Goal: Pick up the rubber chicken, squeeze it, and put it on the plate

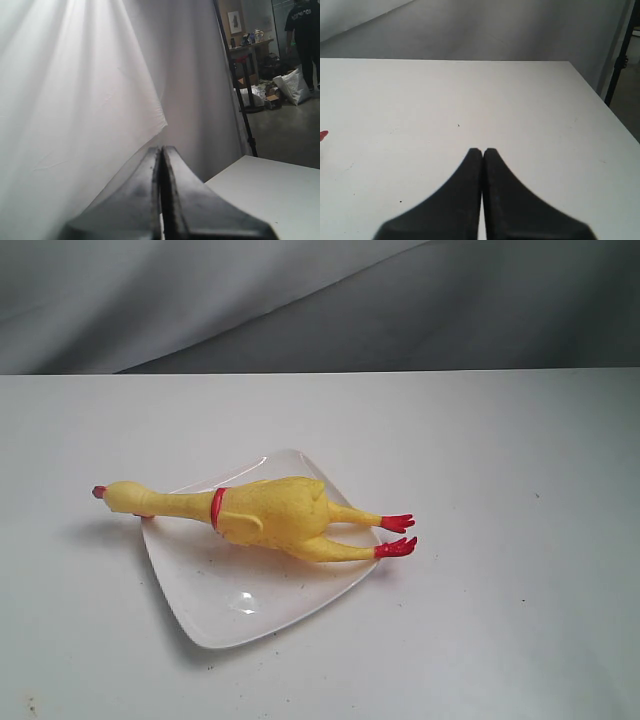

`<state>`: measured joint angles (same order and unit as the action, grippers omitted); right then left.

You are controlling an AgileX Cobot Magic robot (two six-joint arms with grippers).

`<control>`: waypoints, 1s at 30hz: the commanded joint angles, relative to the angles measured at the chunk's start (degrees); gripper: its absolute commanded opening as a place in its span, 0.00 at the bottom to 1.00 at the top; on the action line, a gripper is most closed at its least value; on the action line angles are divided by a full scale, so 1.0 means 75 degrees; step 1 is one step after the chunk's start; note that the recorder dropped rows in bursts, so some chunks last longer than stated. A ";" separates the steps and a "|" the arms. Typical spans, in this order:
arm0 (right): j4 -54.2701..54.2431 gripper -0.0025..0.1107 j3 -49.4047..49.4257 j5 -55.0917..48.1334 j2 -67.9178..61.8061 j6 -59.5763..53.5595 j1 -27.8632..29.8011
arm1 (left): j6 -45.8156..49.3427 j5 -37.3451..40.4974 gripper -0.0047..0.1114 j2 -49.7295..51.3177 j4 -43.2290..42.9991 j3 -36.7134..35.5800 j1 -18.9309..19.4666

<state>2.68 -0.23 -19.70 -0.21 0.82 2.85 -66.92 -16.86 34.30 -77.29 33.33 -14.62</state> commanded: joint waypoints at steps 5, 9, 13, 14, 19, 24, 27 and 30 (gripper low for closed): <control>-0.0049 0.02 0.0031 0.0016 0.0029 -0.0051 0.0048 | -0.0039 0.0028 0.04 -0.0036 0.0017 0.0020 -0.0033; -0.0049 0.02 0.0031 0.0016 0.0029 -0.0051 0.0048 | -0.0039 0.0028 0.04 -0.0036 0.0017 0.0020 -0.0033; -0.0049 0.02 0.0031 0.0016 0.0029 -0.0051 0.0048 | -0.0039 0.0028 0.04 -0.0036 0.0017 0.0020 -0.0033; -0.0049 0.02 0.0031 0.0016 0.0029 -0.0051 0.0048 | -0.0039 0.0054 0.04 -0.0036 0.0017 0.0020 -0.0033; -0.0049 0.02 0.0031 0.0016 0.0029 -0.0038 0.0048 | -0.0039 0.0054 0.04 -0.0036 0.0017 0.0020 -0.0033; -0.0049 0.02 0.0031 0.0016 0.0029 -0.0038 0.0048 | -0.0039 0.0054 0.04 -0.0036 0.0017 0.0020 -0.0033; -0.0049 0.02 0.0031 0.0016 0.0029 -0.0038 0.0048 | -0.0039 0.0054 0.04 -0.0036 0.0017 0.0020 -0.0033; -0.0049 0.02 0.0031 0.0016 0.0029 -0.0038 0.0048 | -0.0039 0.0076 0.04 -0.0221 0.0017 0.0020 0.0142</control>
<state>2.68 -0.23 -19.70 -0.21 0.82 2.85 -66.92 -16.86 34.15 -77.29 33.33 -14.62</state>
